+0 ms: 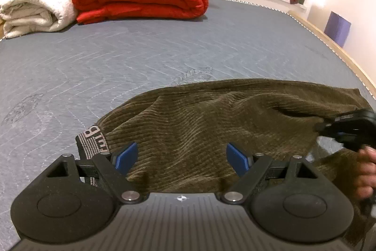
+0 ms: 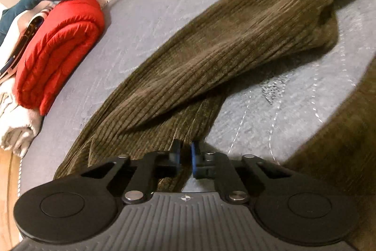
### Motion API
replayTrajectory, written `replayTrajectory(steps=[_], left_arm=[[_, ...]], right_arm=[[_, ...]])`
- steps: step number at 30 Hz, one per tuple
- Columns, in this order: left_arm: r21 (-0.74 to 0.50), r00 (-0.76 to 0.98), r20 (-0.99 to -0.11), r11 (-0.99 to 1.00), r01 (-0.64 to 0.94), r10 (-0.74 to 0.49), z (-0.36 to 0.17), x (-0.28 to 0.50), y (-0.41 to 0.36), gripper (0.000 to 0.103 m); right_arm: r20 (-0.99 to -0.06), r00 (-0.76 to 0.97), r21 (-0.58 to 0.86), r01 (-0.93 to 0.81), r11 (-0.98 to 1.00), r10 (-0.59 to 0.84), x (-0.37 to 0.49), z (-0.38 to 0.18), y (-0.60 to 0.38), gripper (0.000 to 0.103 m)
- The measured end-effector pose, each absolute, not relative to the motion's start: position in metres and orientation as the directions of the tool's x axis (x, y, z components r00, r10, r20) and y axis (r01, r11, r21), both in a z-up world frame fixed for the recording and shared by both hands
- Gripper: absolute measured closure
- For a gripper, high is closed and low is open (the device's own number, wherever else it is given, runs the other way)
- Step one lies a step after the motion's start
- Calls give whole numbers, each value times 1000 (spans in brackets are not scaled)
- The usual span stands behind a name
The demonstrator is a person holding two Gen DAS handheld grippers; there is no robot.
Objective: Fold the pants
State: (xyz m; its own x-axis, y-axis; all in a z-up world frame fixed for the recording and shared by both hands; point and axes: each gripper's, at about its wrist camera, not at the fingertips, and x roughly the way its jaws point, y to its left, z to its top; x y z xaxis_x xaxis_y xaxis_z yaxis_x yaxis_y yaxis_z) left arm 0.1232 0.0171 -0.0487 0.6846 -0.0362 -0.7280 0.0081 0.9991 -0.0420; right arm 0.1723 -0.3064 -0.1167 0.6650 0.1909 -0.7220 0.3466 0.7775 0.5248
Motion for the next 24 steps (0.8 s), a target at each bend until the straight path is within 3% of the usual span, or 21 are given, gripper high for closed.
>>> replayTrajectory(steps=[6, 14, 19, 24], left_arm=[[-45, 687, -726, 999, 4, -35, -47, 124, 20, 17], [-44, 686, -727, 999, -3, -30, -47, 125, 21, 17], [-41, 684, -729, 999, 0, -29, -47, 125, 20, 17], [-45, 684, -728, 999, -3, -31, -47, 124, 21, 17]], right_arm=[[-599, 792, 540, 289, 791, 120, 118, -64, -273, 98], [-741, 667, 460, 420, 782, 78, 119, -96, -271, 97], [-732, 678, 479, 434, 763, 73, 122, -96, -281, 96], [-666, 746, 473, 407, 781, 14, 109, -76, -287, 92]])
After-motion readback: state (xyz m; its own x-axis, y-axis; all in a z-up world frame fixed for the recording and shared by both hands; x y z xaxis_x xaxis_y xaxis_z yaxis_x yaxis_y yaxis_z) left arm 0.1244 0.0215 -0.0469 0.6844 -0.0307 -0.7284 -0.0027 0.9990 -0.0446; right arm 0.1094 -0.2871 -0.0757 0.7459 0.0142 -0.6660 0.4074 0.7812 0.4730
